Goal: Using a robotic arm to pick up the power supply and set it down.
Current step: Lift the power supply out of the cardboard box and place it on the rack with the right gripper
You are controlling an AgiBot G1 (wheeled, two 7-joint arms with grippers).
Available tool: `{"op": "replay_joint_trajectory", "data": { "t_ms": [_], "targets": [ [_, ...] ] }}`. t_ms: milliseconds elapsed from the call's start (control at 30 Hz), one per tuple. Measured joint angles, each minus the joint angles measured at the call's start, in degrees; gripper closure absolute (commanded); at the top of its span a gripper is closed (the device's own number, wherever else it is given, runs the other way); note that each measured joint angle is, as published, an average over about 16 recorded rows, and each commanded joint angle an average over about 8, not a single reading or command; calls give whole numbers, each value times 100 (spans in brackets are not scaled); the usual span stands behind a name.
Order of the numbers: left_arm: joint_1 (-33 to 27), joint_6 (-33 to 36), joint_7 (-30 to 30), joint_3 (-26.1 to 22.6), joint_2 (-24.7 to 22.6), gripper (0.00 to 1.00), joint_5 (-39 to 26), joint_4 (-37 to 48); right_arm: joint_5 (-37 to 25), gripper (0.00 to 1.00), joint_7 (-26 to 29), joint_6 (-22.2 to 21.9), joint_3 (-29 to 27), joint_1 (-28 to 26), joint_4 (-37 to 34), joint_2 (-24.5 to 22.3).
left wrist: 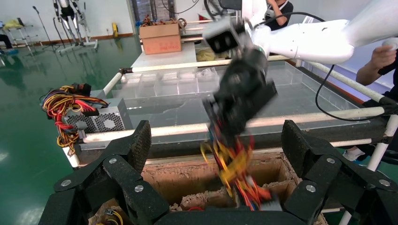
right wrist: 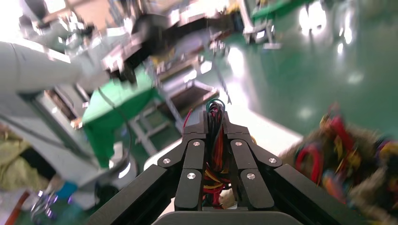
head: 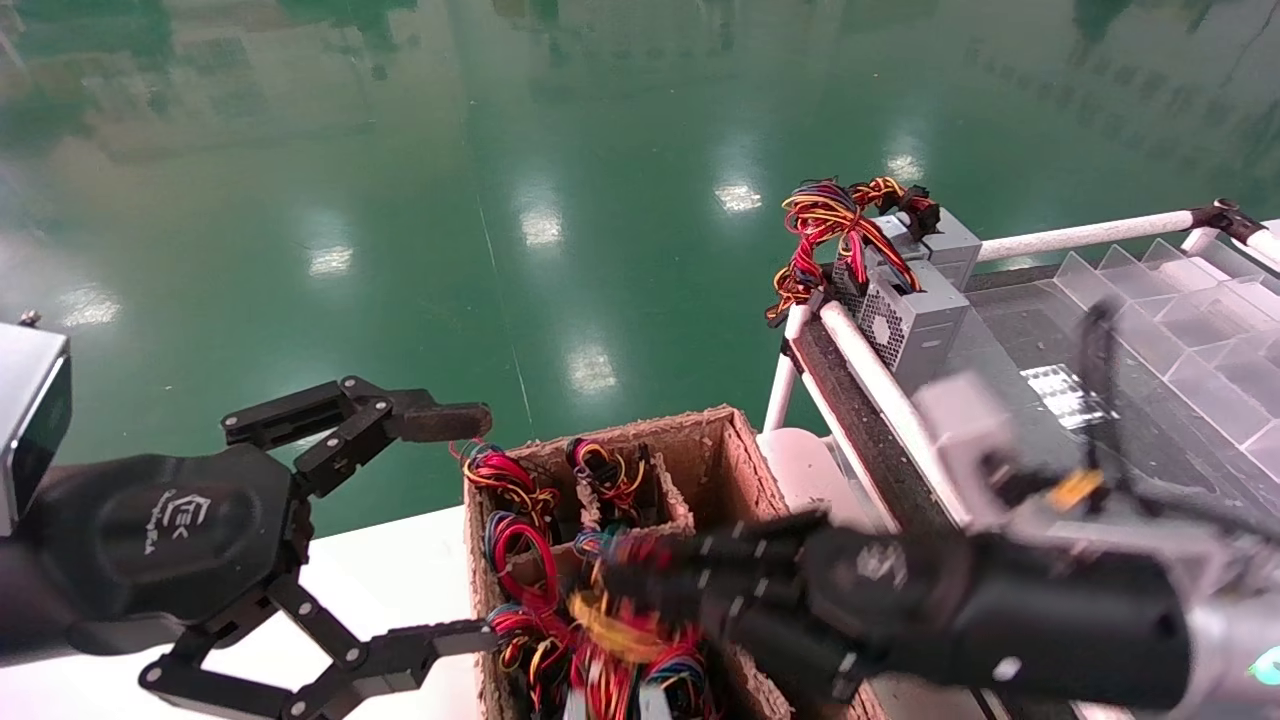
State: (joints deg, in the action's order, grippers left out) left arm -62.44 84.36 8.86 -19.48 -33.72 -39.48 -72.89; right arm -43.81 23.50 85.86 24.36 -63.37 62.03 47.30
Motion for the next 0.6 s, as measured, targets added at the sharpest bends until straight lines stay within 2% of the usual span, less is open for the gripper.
{"op": "replay_joint_trajectory", "data": {
  "t_ms": [333, 600],
  "targets": [
    [0, 0, -1, -1, 0, 0, 1, 0, 455, 100, -54, 169, -410, -688, -745, -259],
    [0, -1, -1, -2, 1, 0, 1, 0, 318, 100, -393, 181, -577, -1434, -1695, -538]
  ]
}}
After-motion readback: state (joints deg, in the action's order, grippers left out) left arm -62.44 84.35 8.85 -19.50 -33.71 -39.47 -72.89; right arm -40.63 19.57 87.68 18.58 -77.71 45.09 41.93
